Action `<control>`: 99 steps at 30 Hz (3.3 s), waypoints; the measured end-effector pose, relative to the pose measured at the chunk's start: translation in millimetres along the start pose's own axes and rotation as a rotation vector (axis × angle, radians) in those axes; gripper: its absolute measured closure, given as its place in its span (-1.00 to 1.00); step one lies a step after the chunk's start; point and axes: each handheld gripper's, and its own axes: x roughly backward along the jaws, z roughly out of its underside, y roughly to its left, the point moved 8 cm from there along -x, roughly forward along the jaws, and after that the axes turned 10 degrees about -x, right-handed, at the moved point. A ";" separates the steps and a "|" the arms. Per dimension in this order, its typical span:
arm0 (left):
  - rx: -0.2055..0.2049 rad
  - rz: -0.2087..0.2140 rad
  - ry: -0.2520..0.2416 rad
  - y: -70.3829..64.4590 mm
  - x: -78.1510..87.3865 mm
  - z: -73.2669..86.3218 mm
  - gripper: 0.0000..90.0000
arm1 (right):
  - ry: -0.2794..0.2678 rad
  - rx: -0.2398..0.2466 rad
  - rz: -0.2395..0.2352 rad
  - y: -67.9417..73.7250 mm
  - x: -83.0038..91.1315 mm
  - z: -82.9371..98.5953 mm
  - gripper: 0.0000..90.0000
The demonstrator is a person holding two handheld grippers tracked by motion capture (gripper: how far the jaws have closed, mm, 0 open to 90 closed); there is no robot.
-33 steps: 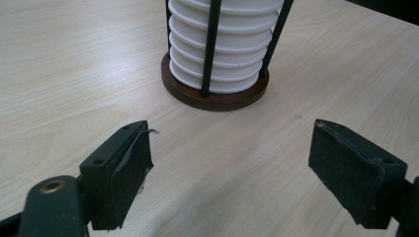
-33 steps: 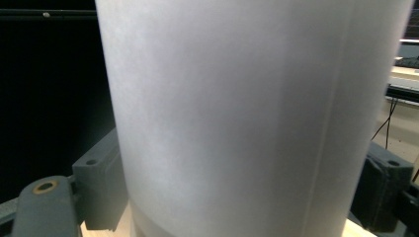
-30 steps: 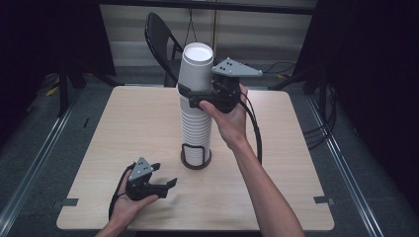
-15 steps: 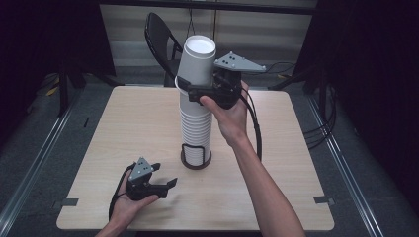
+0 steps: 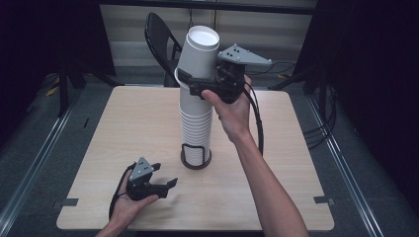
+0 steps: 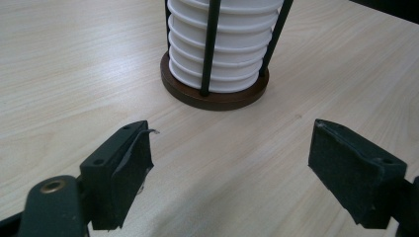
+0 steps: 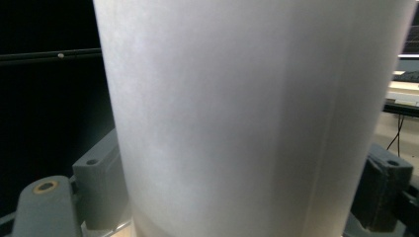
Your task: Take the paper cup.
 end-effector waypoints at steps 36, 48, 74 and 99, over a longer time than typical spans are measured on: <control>-0.010 0.018 -0.018 -4.1 -0.1 -2.7 -0.65 | -0.061 -0.113 0.094 -34.8 50.2 -28.1 -0.68; -0.025 0.007 -0.019 -3.8 0.4 -2.1 -0.65 | -0.012 -0.121 0.155 -58.7 73.7 -15.1 -0.68; 0.006 0.042 -0.025 -10.5 -5.0 -11.8 -0.51 | 0.101 -0.204 0.189 -85.7 97.8 56.2 -0.67; -0.074 0.099 -0.086 -36.4 -6.1 -49.1 -0.31 | 0.192 -0.368 0.136 -81.1 115.3 148.6 -0.67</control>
